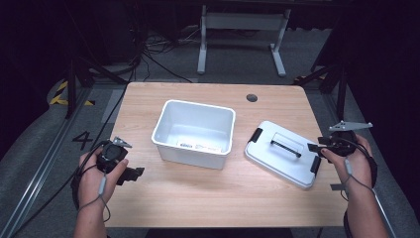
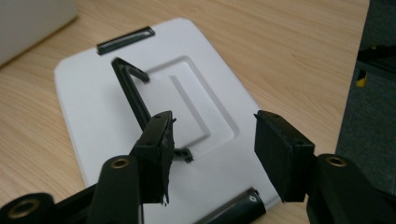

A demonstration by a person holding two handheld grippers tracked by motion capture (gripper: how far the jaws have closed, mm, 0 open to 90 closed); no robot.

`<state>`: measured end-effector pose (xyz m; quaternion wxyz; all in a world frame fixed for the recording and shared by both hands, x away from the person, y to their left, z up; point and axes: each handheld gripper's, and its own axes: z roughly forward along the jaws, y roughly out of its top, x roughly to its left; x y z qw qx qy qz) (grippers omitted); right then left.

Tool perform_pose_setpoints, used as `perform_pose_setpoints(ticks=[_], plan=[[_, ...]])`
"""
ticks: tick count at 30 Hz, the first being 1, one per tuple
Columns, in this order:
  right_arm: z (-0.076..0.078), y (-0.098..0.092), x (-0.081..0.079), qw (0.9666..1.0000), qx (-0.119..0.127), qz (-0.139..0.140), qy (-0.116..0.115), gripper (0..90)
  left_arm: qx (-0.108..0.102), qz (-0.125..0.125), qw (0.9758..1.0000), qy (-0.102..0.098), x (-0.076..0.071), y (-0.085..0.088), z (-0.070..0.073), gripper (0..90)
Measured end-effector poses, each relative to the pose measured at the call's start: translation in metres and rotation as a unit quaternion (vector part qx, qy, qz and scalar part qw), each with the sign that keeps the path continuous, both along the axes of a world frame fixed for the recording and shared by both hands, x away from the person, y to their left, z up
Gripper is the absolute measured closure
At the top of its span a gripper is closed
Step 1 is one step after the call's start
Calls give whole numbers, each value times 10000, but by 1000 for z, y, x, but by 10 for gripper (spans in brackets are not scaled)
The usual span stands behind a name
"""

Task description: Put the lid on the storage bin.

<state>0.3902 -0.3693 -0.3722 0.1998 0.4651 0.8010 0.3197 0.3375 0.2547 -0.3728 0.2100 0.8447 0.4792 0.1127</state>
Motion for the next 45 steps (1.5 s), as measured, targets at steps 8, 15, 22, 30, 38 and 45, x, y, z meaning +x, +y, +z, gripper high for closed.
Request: perform_pose_setpoints(ticks=[8,15,22,30,38,45], plan=[[6,21,0,9990,-70,426,71,398,113,160,9997,-175,-1,-4,2,194],[0,29,3,9957,-211,868,233,381,196,-6,9997,-147,-3,-9,4,227],[-12,41,13,9919,-368,1109,497,317,16,13,9996,-288,-8,-10,2,240],[-28,55,27,9850,-790,1388,651,437,35,86,9996,-285,-13,-6,-3,240],[-35,70,44,9784,-1178,1500,798,647,82,173,9993,-326,-20,2,-8,246],[-39,74,52,9705,-1547,1613,910,802,76,236,9993,-280,-23,9,-12,246]])
